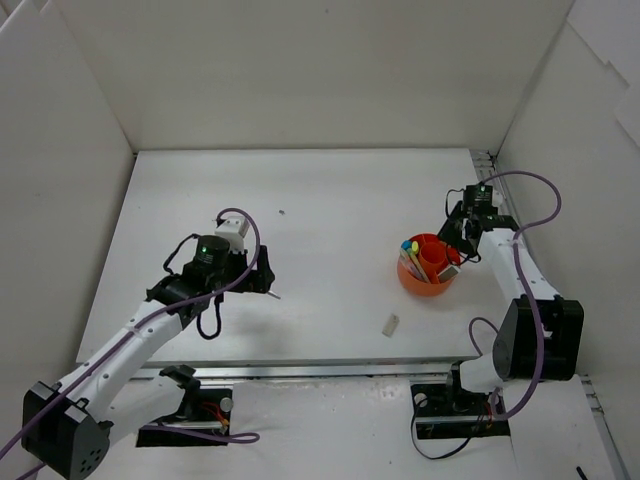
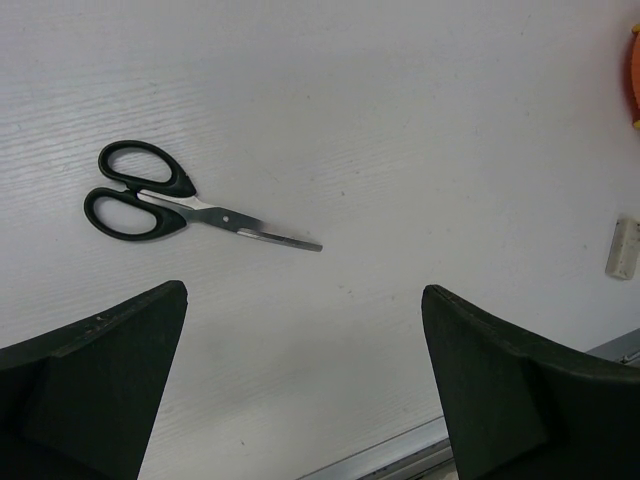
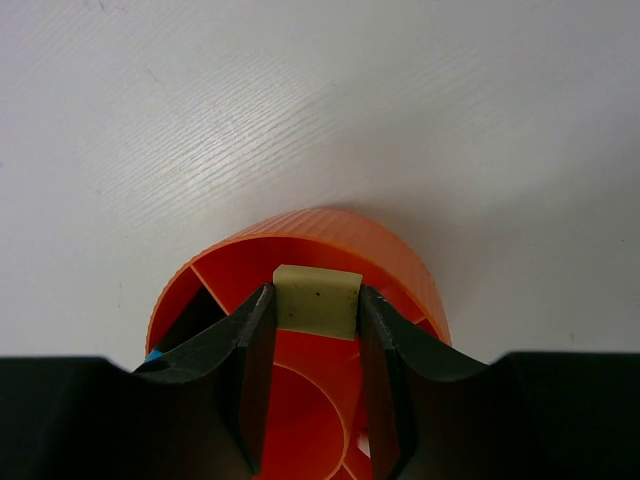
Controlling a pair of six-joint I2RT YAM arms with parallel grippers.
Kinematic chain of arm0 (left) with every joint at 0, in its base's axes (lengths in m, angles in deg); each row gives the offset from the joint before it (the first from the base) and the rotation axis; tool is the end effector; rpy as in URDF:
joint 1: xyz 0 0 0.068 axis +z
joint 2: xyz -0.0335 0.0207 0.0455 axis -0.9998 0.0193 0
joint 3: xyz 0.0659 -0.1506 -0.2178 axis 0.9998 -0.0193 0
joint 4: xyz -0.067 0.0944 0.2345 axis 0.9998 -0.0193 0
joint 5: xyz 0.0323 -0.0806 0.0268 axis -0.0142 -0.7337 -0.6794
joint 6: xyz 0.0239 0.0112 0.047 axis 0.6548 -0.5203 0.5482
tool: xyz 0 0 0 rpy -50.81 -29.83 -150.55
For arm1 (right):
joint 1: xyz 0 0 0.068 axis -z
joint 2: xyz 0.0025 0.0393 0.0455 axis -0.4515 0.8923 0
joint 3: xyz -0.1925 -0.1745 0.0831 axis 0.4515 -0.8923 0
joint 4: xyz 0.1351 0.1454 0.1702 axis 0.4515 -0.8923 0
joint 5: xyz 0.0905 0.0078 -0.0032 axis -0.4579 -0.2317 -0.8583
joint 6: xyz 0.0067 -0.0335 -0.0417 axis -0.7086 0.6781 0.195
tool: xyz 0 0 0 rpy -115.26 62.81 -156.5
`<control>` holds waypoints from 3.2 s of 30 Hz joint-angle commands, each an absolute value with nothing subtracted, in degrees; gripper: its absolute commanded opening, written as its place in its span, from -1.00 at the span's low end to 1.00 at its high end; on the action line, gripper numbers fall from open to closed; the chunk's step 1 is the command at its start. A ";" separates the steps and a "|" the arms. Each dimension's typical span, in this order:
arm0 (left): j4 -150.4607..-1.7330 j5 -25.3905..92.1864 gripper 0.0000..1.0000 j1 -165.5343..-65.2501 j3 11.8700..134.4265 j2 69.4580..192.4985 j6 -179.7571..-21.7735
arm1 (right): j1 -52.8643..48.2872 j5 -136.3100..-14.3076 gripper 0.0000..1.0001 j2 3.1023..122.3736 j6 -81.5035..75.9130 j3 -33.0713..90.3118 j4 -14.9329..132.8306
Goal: Sort the stationery into containers
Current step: Place the stationery in the storage box, then pick up the stationery from the center of the board, then place the stationery in the storage box.
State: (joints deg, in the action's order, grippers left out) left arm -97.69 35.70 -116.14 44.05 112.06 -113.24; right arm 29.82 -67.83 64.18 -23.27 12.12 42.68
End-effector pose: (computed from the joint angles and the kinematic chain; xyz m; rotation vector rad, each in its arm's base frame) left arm 0.1925 -0.1032 0.2757 0.1239 2.2060 -0.6237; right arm 0.3176 -0.0164 0.2622 0.5948 2.2046 0.2262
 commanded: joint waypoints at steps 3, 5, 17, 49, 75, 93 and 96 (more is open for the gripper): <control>-95.08 35.86 0.99 -115.61 44.84 109.63 -112.21 | 30.18 -67.93 -0.30 60.32 -24.81 11.96 44.78; -95.34 36.03 0.99 -115.61 44.84 109.45 -112.13 | 30.18 -67.93 -0.23 59.71 -24.90 11.79 44.69; -95.95 35.95 0.99 -115.61 44.57 107.17 -111.69 | 28.52 -68.28 0.05 52.60 -21.31 12.75 43.38; -96.75 36.74 0.99 -115.08 38.42 101.45 -117.22 | -17.73 -47.53 0.78 55.05 -54.25 -10.18 38.80; -97.97 39.72 0.99 -114.48 43.43 106.20 -116.79 | -9.13 -47.19 -1.00 50.66 -5.86 11.52 54.61; -98.33 38.76 0.99 -111.66 49.58 113.23 -114.76 | 28.41 -86.03 -1.00 55.03 25.53 13.28 53.93; -98.50 38.76 0.99 -111.66 49.76 113.32 -114.41 | 30.00 -85.77 -1.00 58.28 25.55 14.07 52.43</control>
State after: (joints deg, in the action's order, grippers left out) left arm -99.57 38.81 -112.16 45.95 113.53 -115.69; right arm 28.71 -80.51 55.54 20.73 12.69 52.21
